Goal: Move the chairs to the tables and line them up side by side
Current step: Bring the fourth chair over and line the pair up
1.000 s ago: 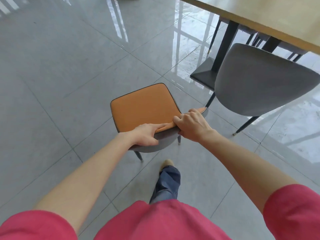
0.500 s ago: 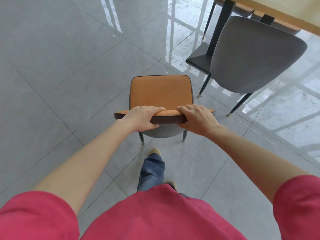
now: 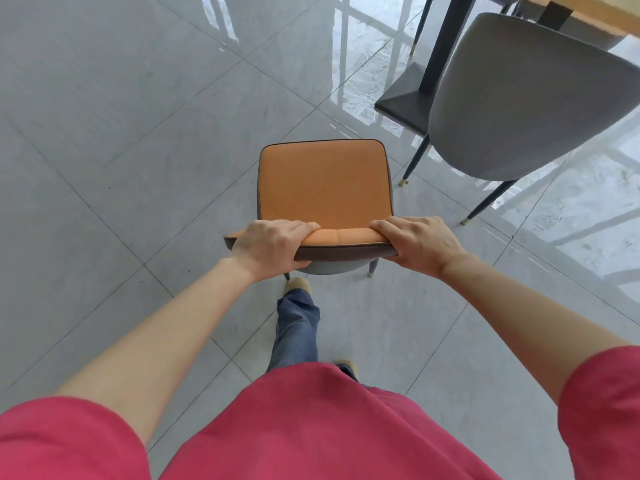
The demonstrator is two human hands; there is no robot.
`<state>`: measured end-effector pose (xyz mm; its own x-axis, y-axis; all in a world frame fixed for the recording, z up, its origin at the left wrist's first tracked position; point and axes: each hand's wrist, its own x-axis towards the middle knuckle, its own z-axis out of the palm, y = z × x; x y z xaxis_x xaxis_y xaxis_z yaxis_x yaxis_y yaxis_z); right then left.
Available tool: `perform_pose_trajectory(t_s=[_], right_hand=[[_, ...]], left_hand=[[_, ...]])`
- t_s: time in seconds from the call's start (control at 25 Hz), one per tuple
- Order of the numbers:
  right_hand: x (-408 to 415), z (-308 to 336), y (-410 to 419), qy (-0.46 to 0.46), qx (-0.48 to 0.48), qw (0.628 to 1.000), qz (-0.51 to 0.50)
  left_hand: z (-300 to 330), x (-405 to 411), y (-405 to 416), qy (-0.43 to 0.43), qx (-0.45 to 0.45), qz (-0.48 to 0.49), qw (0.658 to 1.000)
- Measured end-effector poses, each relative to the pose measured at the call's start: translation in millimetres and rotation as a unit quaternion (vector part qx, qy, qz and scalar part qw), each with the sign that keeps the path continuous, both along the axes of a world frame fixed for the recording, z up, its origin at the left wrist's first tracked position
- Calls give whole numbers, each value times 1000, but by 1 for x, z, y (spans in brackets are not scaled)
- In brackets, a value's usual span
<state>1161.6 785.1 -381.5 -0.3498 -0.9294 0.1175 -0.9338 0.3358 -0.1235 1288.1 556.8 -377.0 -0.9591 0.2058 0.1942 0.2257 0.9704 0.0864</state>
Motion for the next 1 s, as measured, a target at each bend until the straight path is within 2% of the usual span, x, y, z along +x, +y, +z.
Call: perform_pose_trajectory(t_s=[0.16,0.48,1.0], right_hand=[[-31,-2,-32,0,-23,999,-49],[-112,-6,-103,0,-24,996,-84],[-200,-5,-214,30,-24,986,-163]], left_hand=[[0,-41,-30,-7,9,24,1000],[-4,-139,-111,5,0,-12,1000],[-10,-272,-239,56,48,-147,986]])
